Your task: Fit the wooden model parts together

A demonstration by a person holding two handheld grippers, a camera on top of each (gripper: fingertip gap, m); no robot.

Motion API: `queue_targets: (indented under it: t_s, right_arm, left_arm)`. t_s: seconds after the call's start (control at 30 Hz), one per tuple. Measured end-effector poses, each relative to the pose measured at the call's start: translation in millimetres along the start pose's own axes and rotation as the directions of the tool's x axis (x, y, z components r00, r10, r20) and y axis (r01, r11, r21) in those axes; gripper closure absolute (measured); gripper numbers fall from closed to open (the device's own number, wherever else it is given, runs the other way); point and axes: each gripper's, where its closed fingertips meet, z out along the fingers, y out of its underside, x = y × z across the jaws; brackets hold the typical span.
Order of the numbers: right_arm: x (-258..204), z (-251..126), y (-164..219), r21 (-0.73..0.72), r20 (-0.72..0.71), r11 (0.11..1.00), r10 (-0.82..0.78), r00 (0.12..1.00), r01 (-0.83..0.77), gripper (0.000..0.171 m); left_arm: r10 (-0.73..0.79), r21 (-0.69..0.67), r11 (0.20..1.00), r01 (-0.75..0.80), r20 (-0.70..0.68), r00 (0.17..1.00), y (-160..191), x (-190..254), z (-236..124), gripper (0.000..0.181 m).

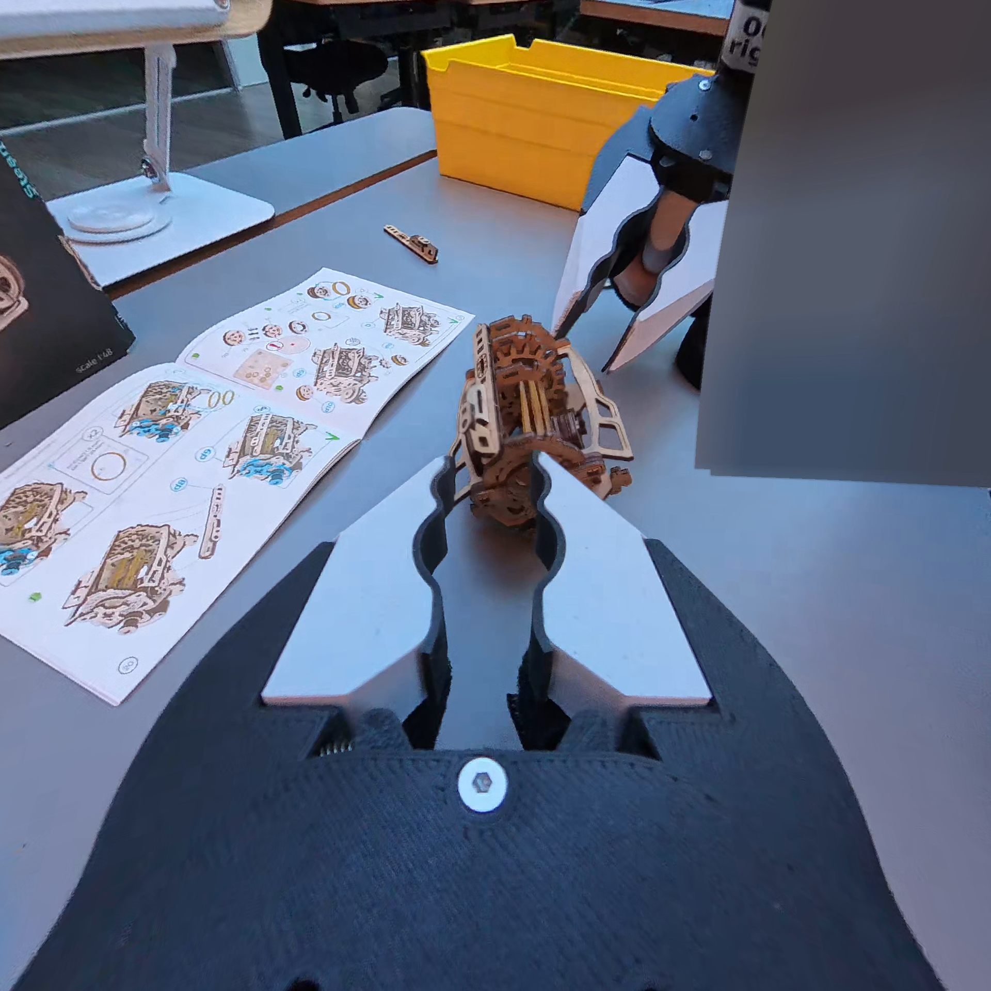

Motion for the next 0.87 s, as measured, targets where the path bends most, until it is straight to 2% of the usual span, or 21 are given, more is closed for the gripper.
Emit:
queue_targets:
  t_s: [0.17, 0.37, 0.73, 0.87]
  right_arm:
    - [-1.0, 2.4, -3.3, 0.016, 0.014, 1.000, -0.015, 1.000, 0.014, 0.147]
    - [-4.4, 0.9, -2.5, 0.055, 0.012, 0.998, -0.019, 1.000, 0.018, 0.147]
    - [-3.6, -13.3, -13.2, 0.209, -0.023, 0.978, -0.005, 1.000, 0.009, 0.146]
    - [0.6, -13.4, -9.5, 0.201, -0.041, 0.980, 0.006, 0.999, 0.002, 0.146]
  left_arm:
    - [0.057, -0.034, 0.998, -0.056, 0.031, 0.998, 2.1, -12.2, 1.0, 0.156]
    - [0.019, -0.019, 1.000, -0.019, 0.001, 1.000, 2.7, -18.8, 1.2, 0.155]
    - [-0.076, 0.136, 0.986, 0.092, -0.117, 0.990, -12.7, -11.7, -13.8, 0.139]
    - [-0.084, 0.140, 0.985, 0.100, -0.117, 0.990, -11.0, -11.0, -14.0, 0.139]
